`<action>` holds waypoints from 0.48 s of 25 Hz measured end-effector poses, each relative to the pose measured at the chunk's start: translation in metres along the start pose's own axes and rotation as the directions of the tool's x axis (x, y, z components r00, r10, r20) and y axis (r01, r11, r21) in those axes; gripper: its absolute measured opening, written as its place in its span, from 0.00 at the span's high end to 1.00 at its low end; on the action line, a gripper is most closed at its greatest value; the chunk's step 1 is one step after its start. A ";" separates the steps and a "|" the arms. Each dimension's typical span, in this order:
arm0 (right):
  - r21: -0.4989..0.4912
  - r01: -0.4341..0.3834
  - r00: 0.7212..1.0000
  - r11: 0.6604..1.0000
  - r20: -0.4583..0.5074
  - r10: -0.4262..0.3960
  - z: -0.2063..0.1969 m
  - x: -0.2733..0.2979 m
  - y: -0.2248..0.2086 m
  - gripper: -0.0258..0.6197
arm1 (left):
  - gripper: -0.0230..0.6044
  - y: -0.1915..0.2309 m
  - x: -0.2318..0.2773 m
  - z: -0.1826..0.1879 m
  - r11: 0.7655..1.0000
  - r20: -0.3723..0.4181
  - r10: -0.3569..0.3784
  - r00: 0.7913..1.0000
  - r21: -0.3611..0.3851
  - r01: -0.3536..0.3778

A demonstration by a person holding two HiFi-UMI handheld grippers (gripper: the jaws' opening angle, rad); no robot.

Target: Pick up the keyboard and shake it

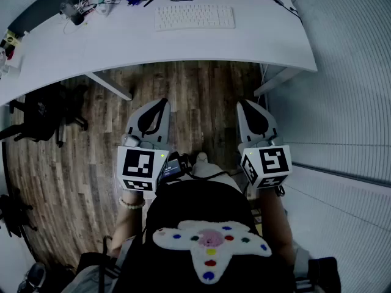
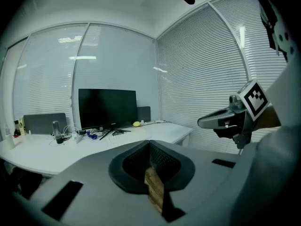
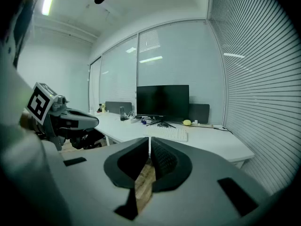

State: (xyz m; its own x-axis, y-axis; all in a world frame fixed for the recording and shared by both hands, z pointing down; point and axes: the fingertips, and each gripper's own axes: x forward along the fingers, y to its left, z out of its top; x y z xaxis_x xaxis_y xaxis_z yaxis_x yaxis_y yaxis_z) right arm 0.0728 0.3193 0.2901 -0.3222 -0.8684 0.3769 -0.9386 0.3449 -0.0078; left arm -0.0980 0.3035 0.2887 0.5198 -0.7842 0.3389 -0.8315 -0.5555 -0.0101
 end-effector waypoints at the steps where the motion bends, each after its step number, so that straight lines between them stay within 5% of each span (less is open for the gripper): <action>1: 0.000 -0.001 1.000 1.000 0.000 0.001 -0.001 0.000 0.001 0.90 | 0.94 0.000 0.000 -0.002 1.000 -0.003 -0.001 1.000 0.000 0.001; 12: -0.003 -0.021 1.000 1.000 -0.010 0.021 -0.003 0.003 0.004 0.90 | 0.94 0.002 -0.001 -0.002 1.000 -0.011 0.008 1.000 -0.004 -0.008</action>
State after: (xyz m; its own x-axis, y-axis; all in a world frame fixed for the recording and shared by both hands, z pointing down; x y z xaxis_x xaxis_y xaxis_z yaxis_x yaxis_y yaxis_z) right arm 0.0689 0.3192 0.2938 -0.3406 -0.8572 0.3862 -0.9313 0.3641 -0.0129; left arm -0.1003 0.3040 0.2906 0.5113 -0.7853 0.3491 -0.8361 -0.5484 -0.0090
